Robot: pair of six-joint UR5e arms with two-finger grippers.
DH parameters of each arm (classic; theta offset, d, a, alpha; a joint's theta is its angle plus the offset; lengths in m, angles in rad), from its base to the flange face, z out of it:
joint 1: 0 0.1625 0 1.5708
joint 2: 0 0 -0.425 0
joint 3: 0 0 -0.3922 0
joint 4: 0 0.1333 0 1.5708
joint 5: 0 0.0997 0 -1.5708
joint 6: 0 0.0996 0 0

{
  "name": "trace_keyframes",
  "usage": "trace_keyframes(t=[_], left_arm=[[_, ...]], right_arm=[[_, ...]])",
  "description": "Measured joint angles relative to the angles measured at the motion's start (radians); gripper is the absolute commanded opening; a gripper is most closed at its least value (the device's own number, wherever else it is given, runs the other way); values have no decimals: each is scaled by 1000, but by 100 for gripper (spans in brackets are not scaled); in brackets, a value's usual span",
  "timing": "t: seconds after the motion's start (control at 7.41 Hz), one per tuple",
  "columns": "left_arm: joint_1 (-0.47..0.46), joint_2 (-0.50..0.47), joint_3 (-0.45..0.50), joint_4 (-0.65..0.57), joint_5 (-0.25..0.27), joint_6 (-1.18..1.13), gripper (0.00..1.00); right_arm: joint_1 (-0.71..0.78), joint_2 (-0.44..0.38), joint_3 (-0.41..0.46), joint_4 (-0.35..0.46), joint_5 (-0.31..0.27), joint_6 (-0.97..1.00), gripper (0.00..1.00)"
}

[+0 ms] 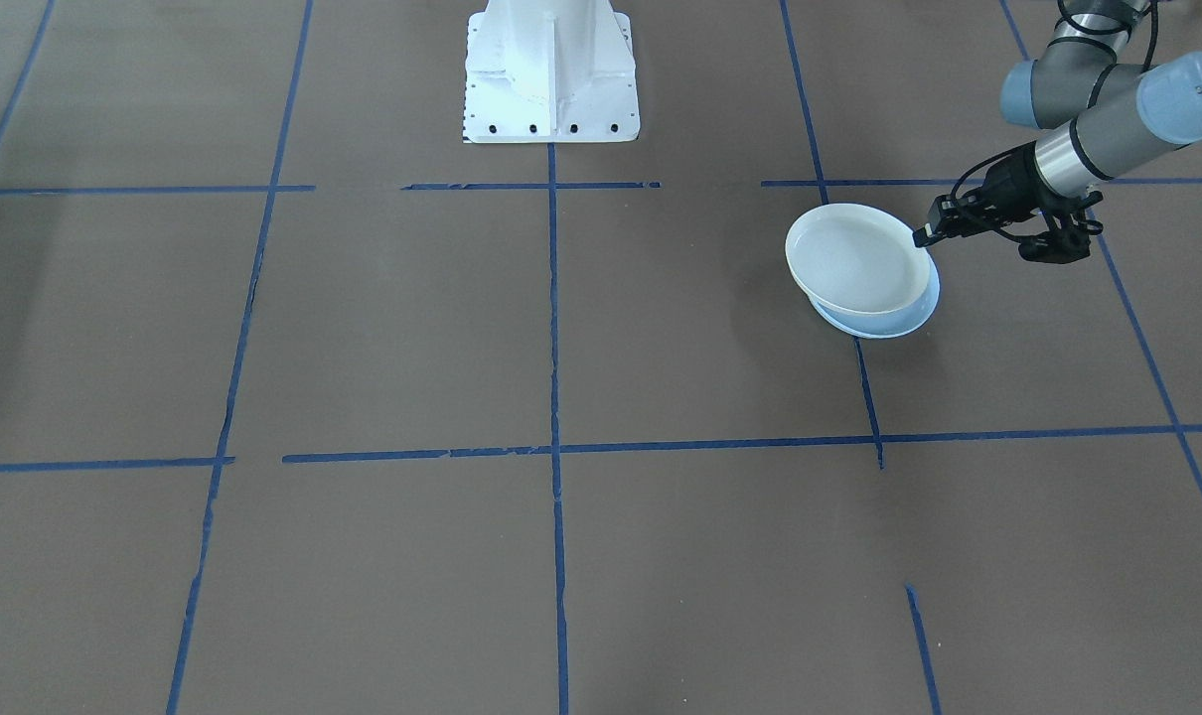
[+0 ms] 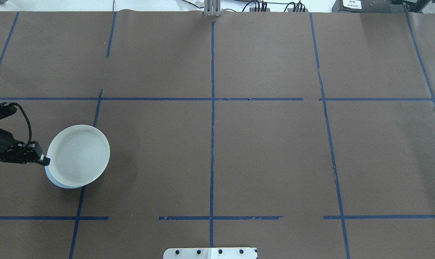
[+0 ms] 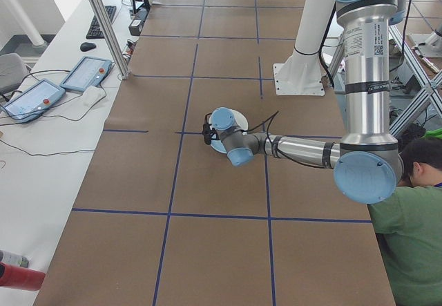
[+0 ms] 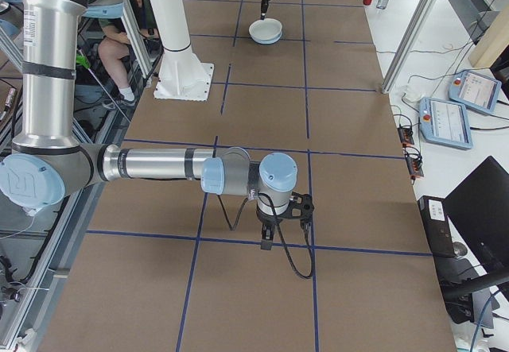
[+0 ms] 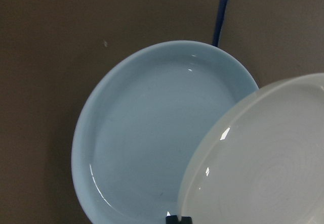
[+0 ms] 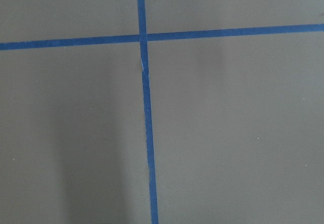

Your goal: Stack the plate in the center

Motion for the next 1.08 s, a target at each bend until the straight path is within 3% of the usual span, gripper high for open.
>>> trace_keyframes(t=[0.27,0.4,0.54,0.67,1.08], left_arm=[[-8,6,26,0,0,40,0],[-9,9,32,0,-1,47,12],[-9,10,35,0,0,51,75],[-10,12,38,-2,3,55,100],[-18,16,41,-13,6,72,100]], right_arm=[[0,0,0,0,0,0,100],[0,0,0,0,0,0,100],[0,0,0,0,0,0,100],[0,0,0,0,0,0,100],[0,0,0,0,0,0,100]])
